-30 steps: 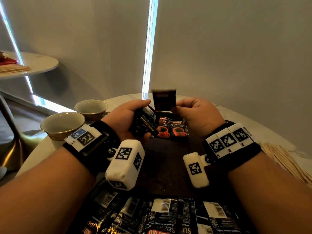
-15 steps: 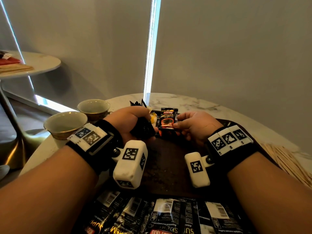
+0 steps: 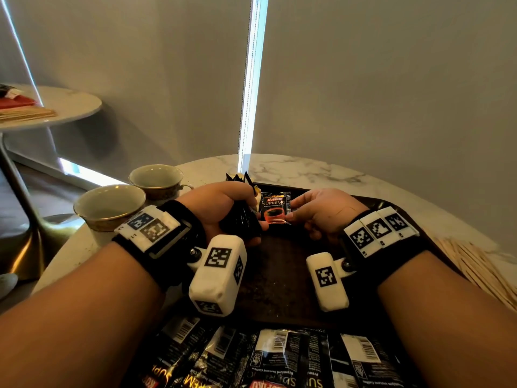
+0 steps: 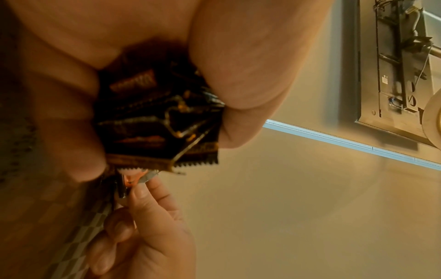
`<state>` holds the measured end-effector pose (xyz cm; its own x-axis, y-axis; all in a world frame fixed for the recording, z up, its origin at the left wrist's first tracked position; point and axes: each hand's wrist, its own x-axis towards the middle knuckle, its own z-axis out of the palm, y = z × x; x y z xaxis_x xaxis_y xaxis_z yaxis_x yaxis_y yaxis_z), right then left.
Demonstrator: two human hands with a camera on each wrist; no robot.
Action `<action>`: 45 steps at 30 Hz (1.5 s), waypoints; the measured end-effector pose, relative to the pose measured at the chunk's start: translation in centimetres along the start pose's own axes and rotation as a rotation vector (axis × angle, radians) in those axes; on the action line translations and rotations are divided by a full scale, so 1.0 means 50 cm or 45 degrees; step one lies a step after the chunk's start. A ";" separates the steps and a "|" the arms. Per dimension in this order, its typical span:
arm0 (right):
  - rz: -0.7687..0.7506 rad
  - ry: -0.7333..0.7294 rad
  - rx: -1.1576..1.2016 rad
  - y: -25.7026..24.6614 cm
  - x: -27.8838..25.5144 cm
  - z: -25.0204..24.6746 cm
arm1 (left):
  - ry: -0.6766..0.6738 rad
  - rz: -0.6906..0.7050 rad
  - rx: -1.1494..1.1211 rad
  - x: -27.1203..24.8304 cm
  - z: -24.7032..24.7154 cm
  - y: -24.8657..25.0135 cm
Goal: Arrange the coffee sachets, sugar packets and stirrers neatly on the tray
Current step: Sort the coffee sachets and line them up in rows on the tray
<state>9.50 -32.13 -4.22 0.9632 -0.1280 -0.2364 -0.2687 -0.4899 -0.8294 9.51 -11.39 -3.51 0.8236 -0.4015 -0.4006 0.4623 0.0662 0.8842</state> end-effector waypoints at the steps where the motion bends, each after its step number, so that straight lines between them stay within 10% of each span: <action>1: 0.001 0.006 -0.007 -0.002 -0.001 0.000 | -0.004 0.000 0.003 -0.001 0.001 0.000; 45: 0.159 -0.015 -0.090 -0.029 -0.016 0.006 | 0.017 -0.007 0.034 0.004 -0.001 -0.002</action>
<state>9.12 -31.07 -3.00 0.9219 -0.1818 -0.3421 -0.3849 -0.5302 -0.7555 9.63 -11.42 -3.67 0.8255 -0.3895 -0.4085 0.4580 0.0392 0.8881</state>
